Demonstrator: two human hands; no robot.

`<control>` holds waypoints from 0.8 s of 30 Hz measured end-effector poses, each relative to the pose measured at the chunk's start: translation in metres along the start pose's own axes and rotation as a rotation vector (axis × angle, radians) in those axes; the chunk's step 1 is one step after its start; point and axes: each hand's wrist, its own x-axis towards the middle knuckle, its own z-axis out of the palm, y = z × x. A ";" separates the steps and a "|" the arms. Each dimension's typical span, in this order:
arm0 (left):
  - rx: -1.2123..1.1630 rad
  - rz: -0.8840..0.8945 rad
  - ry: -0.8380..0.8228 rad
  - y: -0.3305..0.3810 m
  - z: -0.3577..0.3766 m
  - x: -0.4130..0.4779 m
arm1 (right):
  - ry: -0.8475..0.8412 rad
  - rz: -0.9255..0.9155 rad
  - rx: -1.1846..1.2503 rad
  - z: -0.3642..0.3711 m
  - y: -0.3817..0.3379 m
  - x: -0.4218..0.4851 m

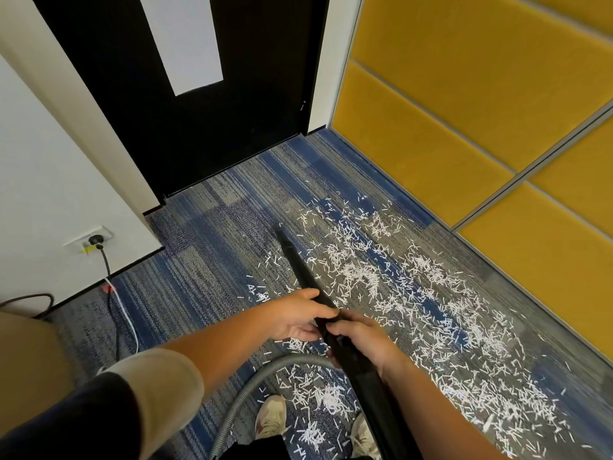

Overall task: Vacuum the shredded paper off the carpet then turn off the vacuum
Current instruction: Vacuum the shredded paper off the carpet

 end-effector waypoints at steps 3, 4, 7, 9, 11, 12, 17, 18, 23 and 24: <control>0.003 0.000 -0.014 0.001 0.000 0.000 | 0.003 -0.003 0.019 0.000 -0.001 -0.002; 0.006 0.001 -0.019 0.002 0.000 0.000 | 0.008 -0.004 0.022 0.000 -0.001 -0.002; 0.010 0.004 -0.033 0.003 0.000 -0.001 | 0.027 -0.004 0.032 0.000 -0.001 -0.001; 0.002 0.005 -0.035 0.003 0.001 -0.001 | 0.039 -0.007 0.037 -0.001 -0.002 -0.001; 0.003 0.007 -0.040 0.003 0.001 -0.001 | 0.051 -0.009 0.046 -0.001 -0.002 -0.003; 0.007 0.010 -0.044 0.003 0.002 0.000 | 0.057 -0.011 0.054 -0.001 -0.003 -0.003; 0.018 0.018 -0.049 0.003 0.007 0.001 | 0.093 -0.021 0.092 -0.005 -0.004 -0.006; 0.022 0.019 -0.052 0.004 0.008 0.001 | 0.099 -0.023 0.101 -0.006 -0.004 -0.006; 0.055 0.024 -0.077 0.008 0.015 -0.001 | 0.152 -0.024 0.126 -0.013 0.000 -0.001; 0.062 0.024 -0.085 0.008 0.017 -0.001 | 0.151 -0.027 0.127 -0.014 0.001 0.000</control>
